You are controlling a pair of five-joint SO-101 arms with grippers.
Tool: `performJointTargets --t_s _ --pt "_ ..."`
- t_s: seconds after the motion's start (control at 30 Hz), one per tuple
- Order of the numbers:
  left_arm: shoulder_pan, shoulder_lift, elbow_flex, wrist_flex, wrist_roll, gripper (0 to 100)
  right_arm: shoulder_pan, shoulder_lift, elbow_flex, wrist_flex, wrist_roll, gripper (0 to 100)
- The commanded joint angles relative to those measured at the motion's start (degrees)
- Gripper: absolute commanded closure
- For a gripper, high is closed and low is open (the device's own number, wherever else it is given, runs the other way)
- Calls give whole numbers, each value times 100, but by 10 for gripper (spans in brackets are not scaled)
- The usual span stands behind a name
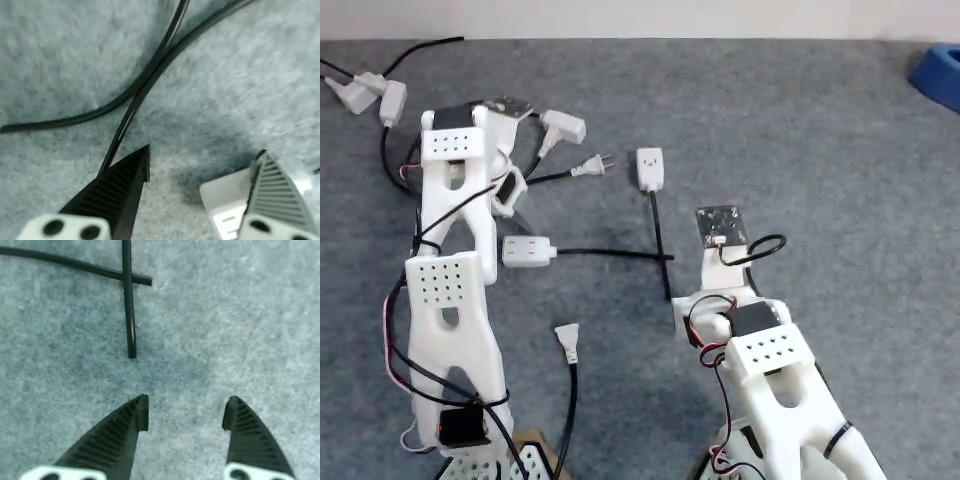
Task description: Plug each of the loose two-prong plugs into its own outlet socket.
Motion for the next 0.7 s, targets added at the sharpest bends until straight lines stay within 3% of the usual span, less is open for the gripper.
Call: performJointTargets --t_s 0.0,0.67 --pt "-251 -101 57 97 70 671 -48 -136 -48 -57 53 757" --pt "-910 -92 743 97 -431 674 -163 -101 -31 -48 53 757"
